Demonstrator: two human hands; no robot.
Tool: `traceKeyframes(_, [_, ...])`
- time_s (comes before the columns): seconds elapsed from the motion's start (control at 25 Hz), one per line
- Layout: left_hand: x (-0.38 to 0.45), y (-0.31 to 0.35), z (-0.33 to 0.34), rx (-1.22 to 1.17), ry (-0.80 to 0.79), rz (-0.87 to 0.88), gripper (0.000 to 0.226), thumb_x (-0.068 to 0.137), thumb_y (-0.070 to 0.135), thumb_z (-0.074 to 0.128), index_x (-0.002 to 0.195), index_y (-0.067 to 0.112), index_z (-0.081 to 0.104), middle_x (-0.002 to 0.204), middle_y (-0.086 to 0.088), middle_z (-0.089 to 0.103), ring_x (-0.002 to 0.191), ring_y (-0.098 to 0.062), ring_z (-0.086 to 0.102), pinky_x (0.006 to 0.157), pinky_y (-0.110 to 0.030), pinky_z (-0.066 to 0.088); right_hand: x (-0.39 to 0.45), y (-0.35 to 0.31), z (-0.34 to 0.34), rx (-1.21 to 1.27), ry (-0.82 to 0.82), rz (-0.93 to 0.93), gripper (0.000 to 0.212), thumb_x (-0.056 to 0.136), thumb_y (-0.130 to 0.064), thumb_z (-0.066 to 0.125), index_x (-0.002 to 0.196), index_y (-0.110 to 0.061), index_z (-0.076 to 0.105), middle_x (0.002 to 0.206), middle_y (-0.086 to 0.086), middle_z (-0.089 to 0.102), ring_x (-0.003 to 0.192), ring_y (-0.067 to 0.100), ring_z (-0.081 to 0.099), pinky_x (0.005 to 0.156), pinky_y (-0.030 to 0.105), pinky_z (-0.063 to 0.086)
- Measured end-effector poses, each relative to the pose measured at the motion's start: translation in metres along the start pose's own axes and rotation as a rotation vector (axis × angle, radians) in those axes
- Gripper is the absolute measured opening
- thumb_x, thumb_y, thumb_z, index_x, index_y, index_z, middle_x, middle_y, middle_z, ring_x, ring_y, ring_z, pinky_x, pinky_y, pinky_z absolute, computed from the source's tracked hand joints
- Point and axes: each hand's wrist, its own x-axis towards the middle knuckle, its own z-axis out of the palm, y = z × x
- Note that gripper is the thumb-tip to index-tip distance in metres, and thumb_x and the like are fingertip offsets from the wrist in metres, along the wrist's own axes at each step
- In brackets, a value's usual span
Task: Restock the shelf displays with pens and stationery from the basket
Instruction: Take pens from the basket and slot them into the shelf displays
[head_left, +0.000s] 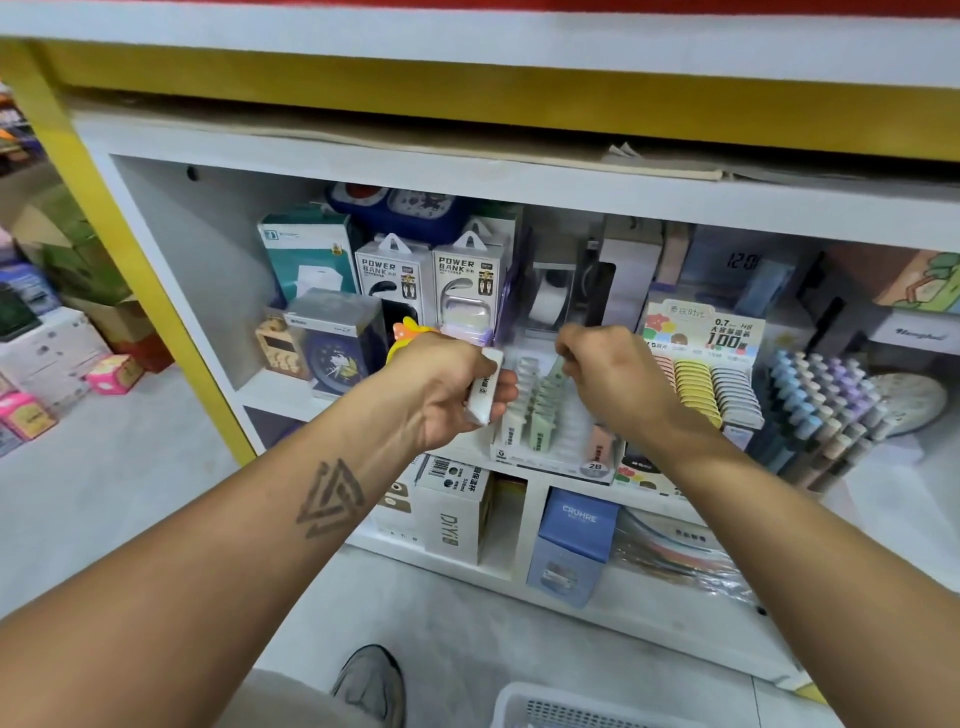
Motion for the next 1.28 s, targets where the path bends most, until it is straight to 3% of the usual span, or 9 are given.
traceKeyframes(0.32, [-0.002, 0.000, -0.002, 0.009, -0.006, 0.009, 0.021, 0.099, -0.002, 0.043, 0.114, 0.001, 0.057, 0.079, -0.012, 0.067, 0.067, -0.020, 0.065, 0.063, -0.032, 0.052, 0.005, 0.005, 0.003, -0.015, -0.065, -0.029, 0.019, 0.084, 0.008, 0.054, 0.079, -0.011, 0.055, 0.075, 0.010, 0.060, 0.069, 0.032, 0.058, 0.065, 0.046, 0.054])
traceKeyframes(0.6, [-0.004, 0.001, -0.002, -0.121, -0.025, 0.017, 0.016, 0.098, -0.004, 0.049, 0.109, 0.006, 0.055, 0.088, -0.015, 0.063, 0.073, -0.027, 0.065, 0.069, -0.041, 0.058, 0.005, -0.005, 0.003, -0.063, -0.167, -0.035, 0.035, 0.089, 0.003, 0.056, 0.115, -0.014, 0.072, 0.114, 0.006, 0.068, 0.100, 0.028, 0.065, 0.088, 0.041, 0.056])
traceKeyframes(0.72, [-0.003, 0.003, -0.001, -0.138, -0.002, 0.057, 0.014, 0.092, -0.002, 0.061, 0.095, 0.011, 0.060, 0.088, -0.013, 0.067, 0.078, -0.027, 0.065, 0.071, -0.040, 0.056, 0.011, -0.020, -0.011, 0.479, -0.111, 0.151, 0.019, 0.098, -0.012, 0.059, 0.106, -0.021, 0.073, 0.102, 0.000, 0.073, 0.088, 0.017, 0.070, 0.078, 0.032, 0.058])
traceKeyframes(0.8, [-0.001, 0.005, 0.000, -0.134, 0.042, 0.101, 0.021, 0.088, 0.000, 0.069, 0.107, 0.008, 0.065, 0.090, -0.014, 0.070, 0.080, -0.026, 0.066, 0.067, -0.031, 0.054, 0.013, -0.031, -0.023, 0.976, -0.218, 0.315, 0.013, 0.101, -0.016, 0.058, 0.097, -0.017, 0.071, 0.088, 0.010, 0.076, 0.078, 0.024, 0.074, 0.070, 0.034, 0.061])
traceKeyframes(0.92, [0.001, 0.006, 0.001, -0.169, 0.080, 0.132, 0.031, 0.084, -0.001, 0.071, 0.113, 0.006, 0.065, 0.081, -0.010, 0.070, 0.067, -0.018, 0.067, 0.052, -0.022, 0.049, 0.008, -0.034, -0.032, 1.332, -0.357, 0.412, 0.014, 0.102, -0.013, 0.056, 0.099, -0.004, 0.067, 0.090, 0.024, 0.074, 0.075, 0.030, 0.075, 0.066, 0.029, 0.063])
traceKeyframes(1.04, [0.003, 0.007, 0.001, -0.224, 0.092, 0.130, 0.018, 0.085, -0.010, 0.066, 0.093, 0.006, 0.064, 0.074, -0.012, 0.072, 0.063, -0.018, 0.068, 0.049, -0.020, 0.052, 0.007, -0.026, -0.033, 1.497, -0.207, 0.489, 0.012, 0.094, 0.006, 0.060, 0.104, 0.005, 0.065, 0.093, 0.026, 0.073, 0.073, 0.025, 0.075, 0.067, 0.023, 0.062])
traceKeyframes(1.16, [0.007, 0.002, 0.002, -0.202, 0.078, 0.137, 0.021, 0.082, -0.016, 0.062, 0.093, 0.001, 0.069, 0.088, -0.021, 0.074, 0.072, -0.026, 0.066, 0.058, -0.024, 0.057, 0.012, -0.020, -0.029, 1.421, -0.061, 0.470, 0.015, 0.092, 0.010, 0.061, 0.104, 0.005, 0.068, 0.099, 0.025, 0.072, 0.074, 0.022, 0.075, 0.070, 0.021, 0.060])
traceKeyframes(1.24, [0.014, -0.006, 0.004, 0.056, 0.139, 0.221, 0.021, 0.083, -0.012, 0.061, 0.090, 0.006, 0.070, 0.093, -0.021, 0.072, 0.075, -0.029, 0.066, 0.060, -0.027, 0.055, 0.016, -0.016, -0.026, 1.229, 0.038, 0.436, 0.019, 0.091, 0.006, 0.065, 0.109, 0.001, 0.069, 0.098, 0.019, 0.072, 0.073, 0.020, 0.075, 0.069, 0.022, 0.061])
traceKeyframes(1.28, [0.017, -0.010, 0.005, 0.360, 0.189, 0.335, 0.021, 0.085, -0.006, 0.060, 0.094, 0.009, 0.071, 0.096, -0.019, 0.070, 0.081, -0.030, 0.067, 0.063, -0.028, 0.054, 0.019, -0.013, -0.025, 1.058, 0.113, 0.419, 0.022, 0.091, 0.003, 0.068, 0.112, -0.002, 0.069, 0.095, 0.014, 0.071, 0.073, 0.019, 0.075, 0.070, 0.026, 0.062])
